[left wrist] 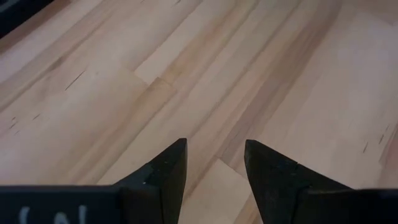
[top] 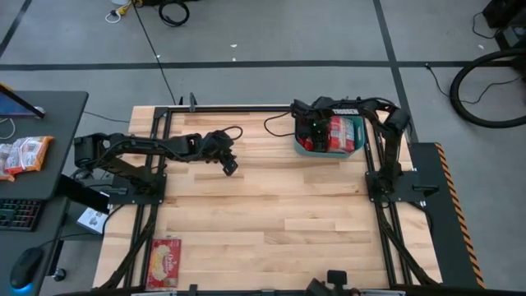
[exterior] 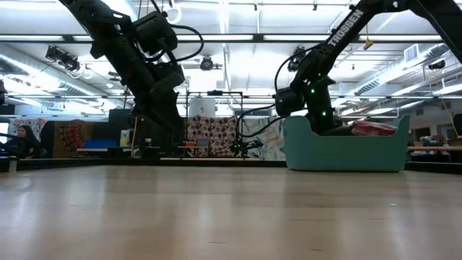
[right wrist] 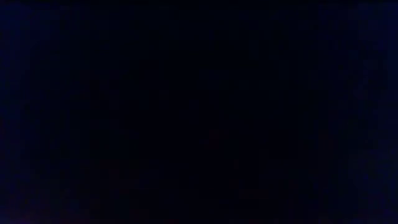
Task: Sort popcorn bags into baskets
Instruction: Adjust the popcorn bags in the bin
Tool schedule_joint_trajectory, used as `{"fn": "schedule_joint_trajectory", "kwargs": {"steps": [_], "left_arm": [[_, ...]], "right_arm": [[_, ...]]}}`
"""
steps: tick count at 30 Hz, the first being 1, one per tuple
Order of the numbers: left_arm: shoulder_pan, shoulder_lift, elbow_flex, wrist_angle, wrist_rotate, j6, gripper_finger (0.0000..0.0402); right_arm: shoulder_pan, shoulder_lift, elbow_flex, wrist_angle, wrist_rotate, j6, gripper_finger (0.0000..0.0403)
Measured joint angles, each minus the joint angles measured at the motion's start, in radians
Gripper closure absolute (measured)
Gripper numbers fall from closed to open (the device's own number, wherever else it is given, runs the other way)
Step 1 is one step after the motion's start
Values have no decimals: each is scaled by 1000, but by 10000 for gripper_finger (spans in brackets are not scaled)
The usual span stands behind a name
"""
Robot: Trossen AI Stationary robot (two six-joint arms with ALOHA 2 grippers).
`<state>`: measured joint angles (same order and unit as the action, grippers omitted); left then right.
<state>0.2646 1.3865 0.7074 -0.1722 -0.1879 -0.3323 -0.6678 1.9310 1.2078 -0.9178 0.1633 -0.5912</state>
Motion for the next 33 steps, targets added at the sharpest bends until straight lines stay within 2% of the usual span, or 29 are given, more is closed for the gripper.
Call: {"fn": "schedule_joint_trajectory", "kwargs": {"steps": [2,5,13,19,22,28,31,33], "left_arm": [[0,0,0,0,-1,2,235],[3,0,0,2,-3,3,235],[2,0,0,2,-3,3,235],[3,0,0,4,-3,6,235],[3,0,0,4,-3,6,235],[3,0,0,4,-3,3,235],[3,0,0,4,-2,4,235],[3,0,0,3,2,4,235]], "right_arm": [[0,-25,3,1,-8,13,389],[-3,-87,-1,-1,-12,39,395],[-47,-323,-26,-13,-114,76,399],[-70,-374,-66,-19,-98,113,389],[-56,-347,-64,-19,-52,285,356],[-28,-265,-21,-28,-51,867,261],[-26,-215,-19,-27,-72,1025,228],[-26,-174,-18,-22,-71,1093,220]]}}
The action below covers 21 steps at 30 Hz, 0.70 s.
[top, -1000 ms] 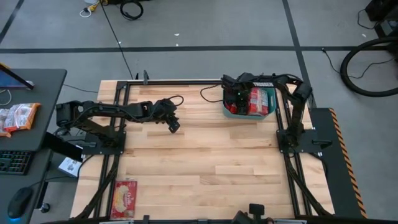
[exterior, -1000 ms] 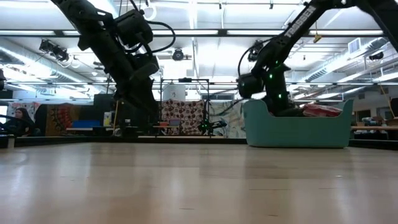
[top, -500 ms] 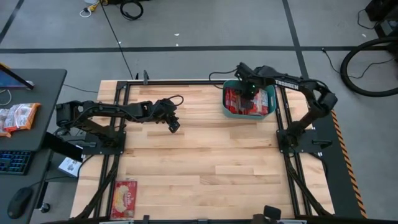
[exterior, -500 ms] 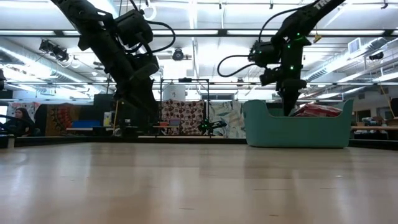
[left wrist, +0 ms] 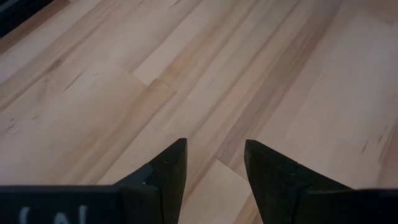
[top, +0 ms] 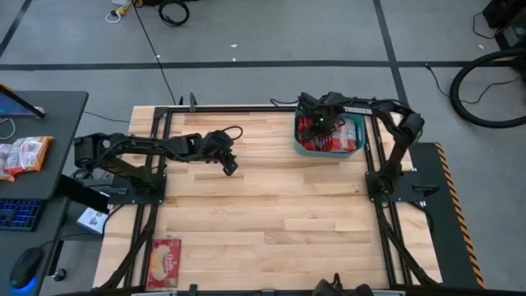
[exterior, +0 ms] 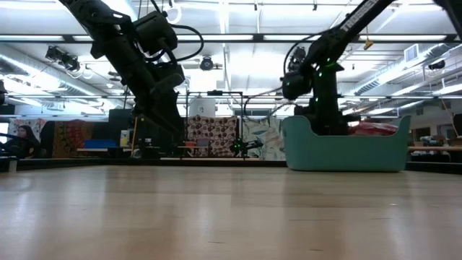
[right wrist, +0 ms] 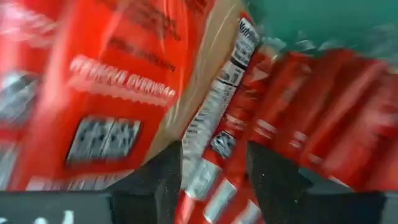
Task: Sort popcorn bags into baskets
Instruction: Adjust the popcorn bags in the bin
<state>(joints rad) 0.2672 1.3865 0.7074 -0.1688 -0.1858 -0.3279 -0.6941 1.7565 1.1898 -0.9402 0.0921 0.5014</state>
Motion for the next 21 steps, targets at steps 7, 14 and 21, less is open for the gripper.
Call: {"fn": "schedule_joint_trajectory", "kwargs": {"steps": [7,14,21], "left_arm": [[-4,0,0,-16,30,26,235],[-3,0,0,-74,34,63,235],[-2,0,0,-73,33,99,235]], "right_arm": [[10,98,5,-4,138,57,257],[9,98,0,-6,109,80,320],[33,-3,8,-11,190,66,353]]}}
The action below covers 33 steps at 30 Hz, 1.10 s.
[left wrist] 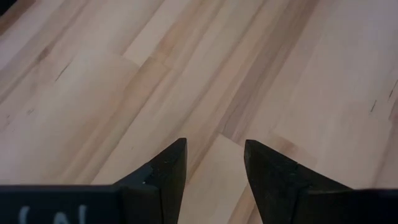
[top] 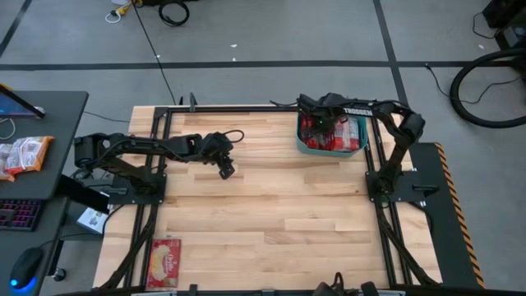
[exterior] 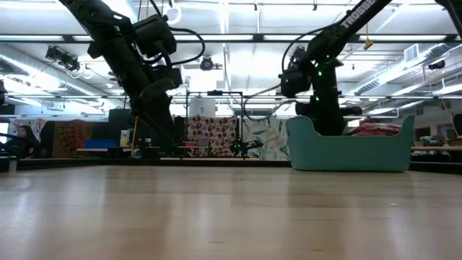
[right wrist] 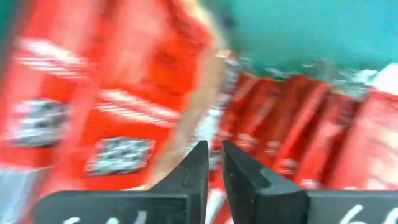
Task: Sort popcorn bags into baskets
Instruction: Adjust the popcorn bags in the bin
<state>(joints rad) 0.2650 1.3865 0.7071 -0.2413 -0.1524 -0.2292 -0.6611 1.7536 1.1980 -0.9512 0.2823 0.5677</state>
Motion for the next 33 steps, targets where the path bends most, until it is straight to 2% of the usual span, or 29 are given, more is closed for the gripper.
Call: {"fn": "schedule_joint_trajectory", "kwargs": {"steps": [6,14,19,28,33], "left_arm": [[0,0,0,22,0,9,235],[-8,0,0,19,1,-27,235],[-30,0,0,11,2,-41,235],[-41,0,0,-20,3,-52,235],[-40,0,0,-20,2,-54,235]], "right_arm": [[-35,39,-16,7,9,-18,371],[-34,74,-42,73,-23,-10,369],[-35,74,-79,102,-53,14,355],[-31,75,-88,48,-4,10,338],[-15,75,-88,26,12,8,309]]}}
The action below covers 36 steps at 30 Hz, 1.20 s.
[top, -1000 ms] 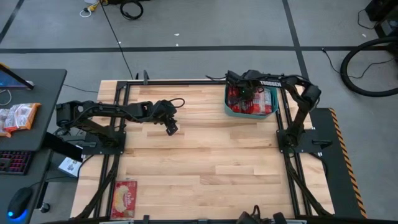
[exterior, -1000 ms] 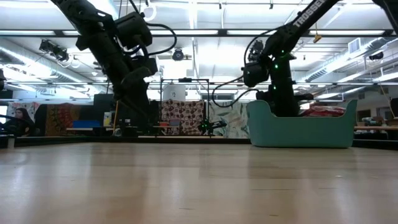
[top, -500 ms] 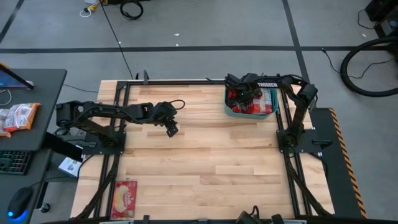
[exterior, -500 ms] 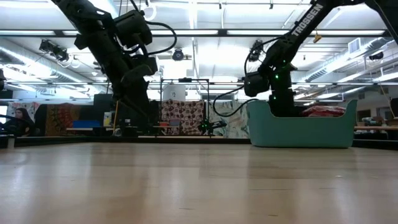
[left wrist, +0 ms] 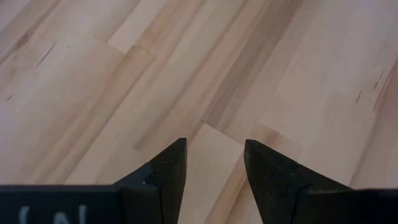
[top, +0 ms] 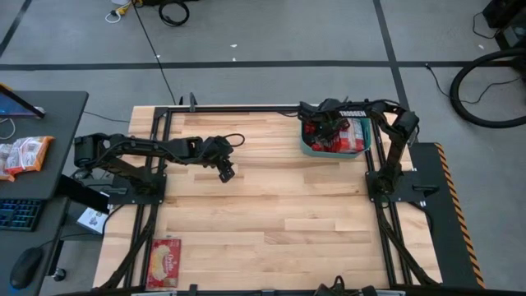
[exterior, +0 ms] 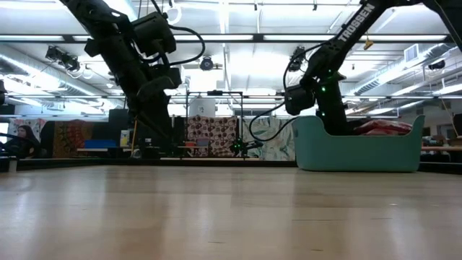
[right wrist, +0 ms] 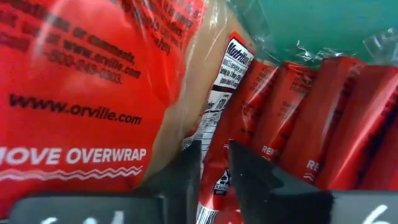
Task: Sort popcorn bags into baskets
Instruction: Adjust the popcorn bags in the bin
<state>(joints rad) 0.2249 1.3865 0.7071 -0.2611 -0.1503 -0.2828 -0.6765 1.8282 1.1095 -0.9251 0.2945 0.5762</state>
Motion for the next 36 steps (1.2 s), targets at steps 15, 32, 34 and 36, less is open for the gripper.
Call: {"fn": "schedule_joint_trajectory", "kwargs": {"steps": [15,32,34,36], "left_arm": [[0,0,0,0,-1,0,235],[0,0,0,-2,-1,8,235],[0,0,0,-3,-2,8,235],[0,0,0,-3,-2,14,235]], "right_arm": [[-19,-5,-85,-26,20,82,341],[16,-15,-99,11,-42,81,396],[33,-33,-76,-14,-43,79,397],[49,-60,-42,-32,-71,78,398]]}}
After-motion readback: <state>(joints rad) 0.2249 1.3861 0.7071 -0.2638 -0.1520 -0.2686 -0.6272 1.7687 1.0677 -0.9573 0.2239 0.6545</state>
